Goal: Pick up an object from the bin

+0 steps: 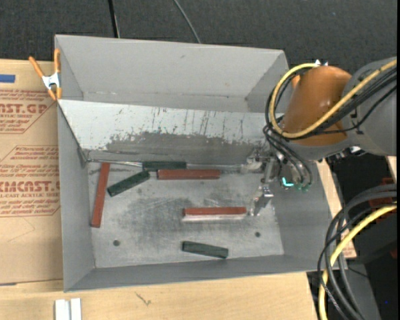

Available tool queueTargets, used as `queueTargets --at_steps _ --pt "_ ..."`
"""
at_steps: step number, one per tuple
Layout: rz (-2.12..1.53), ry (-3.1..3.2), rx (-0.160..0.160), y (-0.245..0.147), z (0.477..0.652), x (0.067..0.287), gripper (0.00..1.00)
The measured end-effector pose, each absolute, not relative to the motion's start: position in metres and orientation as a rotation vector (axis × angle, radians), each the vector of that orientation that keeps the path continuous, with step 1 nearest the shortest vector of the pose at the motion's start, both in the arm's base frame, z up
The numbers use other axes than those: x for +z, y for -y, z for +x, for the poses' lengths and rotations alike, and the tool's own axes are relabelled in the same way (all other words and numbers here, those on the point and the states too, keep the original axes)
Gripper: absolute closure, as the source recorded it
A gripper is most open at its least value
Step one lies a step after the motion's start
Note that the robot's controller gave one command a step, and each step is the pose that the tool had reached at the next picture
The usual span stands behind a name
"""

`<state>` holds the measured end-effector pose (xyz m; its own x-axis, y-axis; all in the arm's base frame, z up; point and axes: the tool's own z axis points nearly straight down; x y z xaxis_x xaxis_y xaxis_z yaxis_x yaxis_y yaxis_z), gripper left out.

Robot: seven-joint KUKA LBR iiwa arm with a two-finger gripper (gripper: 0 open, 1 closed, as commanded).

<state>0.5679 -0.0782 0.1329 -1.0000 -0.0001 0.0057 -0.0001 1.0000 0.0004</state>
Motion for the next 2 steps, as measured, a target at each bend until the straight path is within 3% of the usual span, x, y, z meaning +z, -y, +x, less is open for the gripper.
queueTargets --at_steps 1,2 --pt "0.002 3.143 0.001 0.078 0.570 0.136 0.00" --pt "0.125 3.150 0.004 0.023 0.565 0.071 0.00"
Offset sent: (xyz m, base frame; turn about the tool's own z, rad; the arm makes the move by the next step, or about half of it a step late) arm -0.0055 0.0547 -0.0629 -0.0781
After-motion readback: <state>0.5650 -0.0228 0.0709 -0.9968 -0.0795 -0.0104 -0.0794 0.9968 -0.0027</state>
